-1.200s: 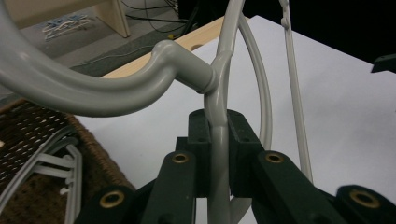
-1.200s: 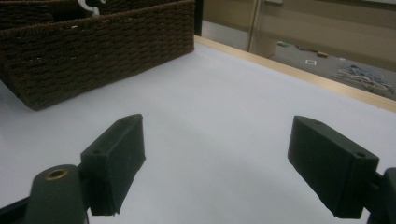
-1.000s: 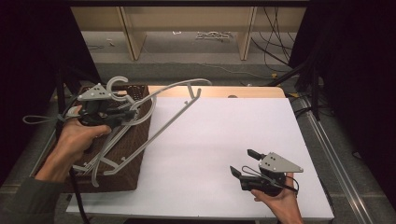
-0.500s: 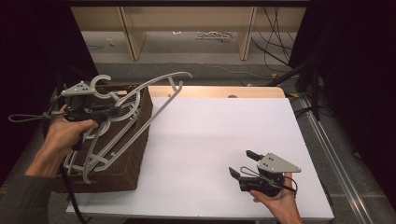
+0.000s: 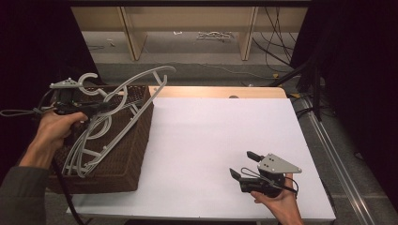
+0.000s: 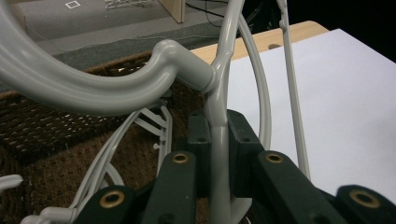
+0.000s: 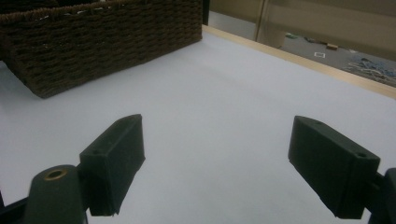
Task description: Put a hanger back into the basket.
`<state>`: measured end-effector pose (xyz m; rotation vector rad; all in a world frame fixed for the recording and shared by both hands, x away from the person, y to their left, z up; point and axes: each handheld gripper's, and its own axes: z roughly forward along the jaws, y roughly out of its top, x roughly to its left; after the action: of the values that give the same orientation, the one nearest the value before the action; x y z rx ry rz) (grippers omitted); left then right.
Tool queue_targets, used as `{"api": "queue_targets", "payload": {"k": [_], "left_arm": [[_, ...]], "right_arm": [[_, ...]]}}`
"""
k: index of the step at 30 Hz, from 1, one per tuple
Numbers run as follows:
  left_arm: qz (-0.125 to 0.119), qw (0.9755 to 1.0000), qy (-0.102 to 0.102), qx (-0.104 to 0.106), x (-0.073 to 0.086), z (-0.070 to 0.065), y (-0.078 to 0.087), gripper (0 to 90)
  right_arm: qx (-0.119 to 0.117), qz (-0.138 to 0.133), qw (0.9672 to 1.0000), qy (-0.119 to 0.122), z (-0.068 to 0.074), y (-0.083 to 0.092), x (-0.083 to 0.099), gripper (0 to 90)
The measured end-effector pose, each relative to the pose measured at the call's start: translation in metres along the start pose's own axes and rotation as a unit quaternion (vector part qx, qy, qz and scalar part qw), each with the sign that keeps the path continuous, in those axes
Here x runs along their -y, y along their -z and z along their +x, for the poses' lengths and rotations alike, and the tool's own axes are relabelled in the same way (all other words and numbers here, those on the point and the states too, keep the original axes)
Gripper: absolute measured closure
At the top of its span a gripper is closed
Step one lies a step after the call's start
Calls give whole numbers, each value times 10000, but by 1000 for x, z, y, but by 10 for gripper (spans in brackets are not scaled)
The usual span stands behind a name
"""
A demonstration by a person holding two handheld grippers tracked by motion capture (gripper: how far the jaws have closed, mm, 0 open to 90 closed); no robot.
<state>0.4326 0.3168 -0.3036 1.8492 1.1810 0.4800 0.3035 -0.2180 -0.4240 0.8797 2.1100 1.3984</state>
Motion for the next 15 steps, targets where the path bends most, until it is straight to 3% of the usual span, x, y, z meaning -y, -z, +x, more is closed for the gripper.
{"api": "queue_targets", "payload": {"k": [7,15], "left_arm": [[102,9997,-57,-212,-7,15,0,819],[-32,9989,224,-410,-5,39,0,819]], "right_arm": [[14,75,10000,19,0,1,0,194],[5,62,10000,21,0,0,0,194]]}}
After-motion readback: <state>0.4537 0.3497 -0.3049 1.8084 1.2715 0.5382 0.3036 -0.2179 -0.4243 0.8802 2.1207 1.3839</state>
